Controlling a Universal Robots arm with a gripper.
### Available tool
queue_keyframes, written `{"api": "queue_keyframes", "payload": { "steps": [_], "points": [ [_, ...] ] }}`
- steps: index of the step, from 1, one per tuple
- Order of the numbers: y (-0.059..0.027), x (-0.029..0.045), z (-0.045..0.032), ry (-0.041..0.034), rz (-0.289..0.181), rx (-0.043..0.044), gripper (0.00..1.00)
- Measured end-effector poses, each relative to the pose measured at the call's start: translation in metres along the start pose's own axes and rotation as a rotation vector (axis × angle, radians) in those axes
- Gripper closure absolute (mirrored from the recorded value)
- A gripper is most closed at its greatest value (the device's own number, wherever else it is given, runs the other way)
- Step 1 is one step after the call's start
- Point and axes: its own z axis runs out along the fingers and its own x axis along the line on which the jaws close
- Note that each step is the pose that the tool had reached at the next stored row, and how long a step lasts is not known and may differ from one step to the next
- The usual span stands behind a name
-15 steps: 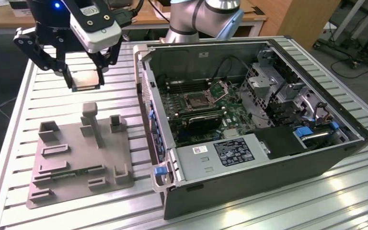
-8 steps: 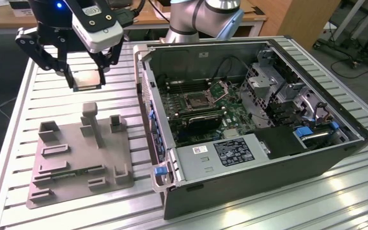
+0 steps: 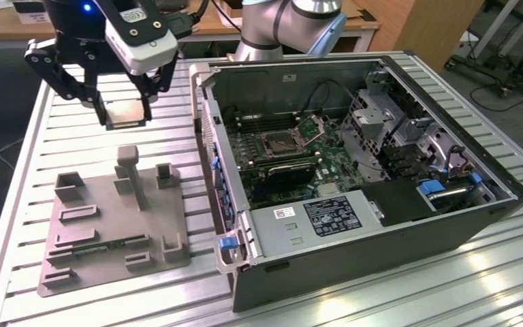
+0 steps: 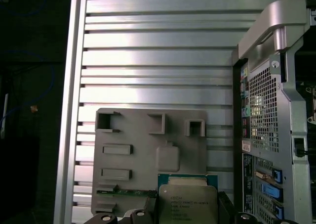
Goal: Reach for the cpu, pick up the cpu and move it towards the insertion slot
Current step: 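Pick up the cpu and move it towards the insertion slot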
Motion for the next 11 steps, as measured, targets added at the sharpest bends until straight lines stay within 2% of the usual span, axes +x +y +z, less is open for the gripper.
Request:
{"api": "queue_keyframes", "payload": {
  "steps": [11],
  "points": [
    [0.0000, -0.0028, 0.0000, 0.0000, 0.000, 0.0001, 0.45]
  ]
}}
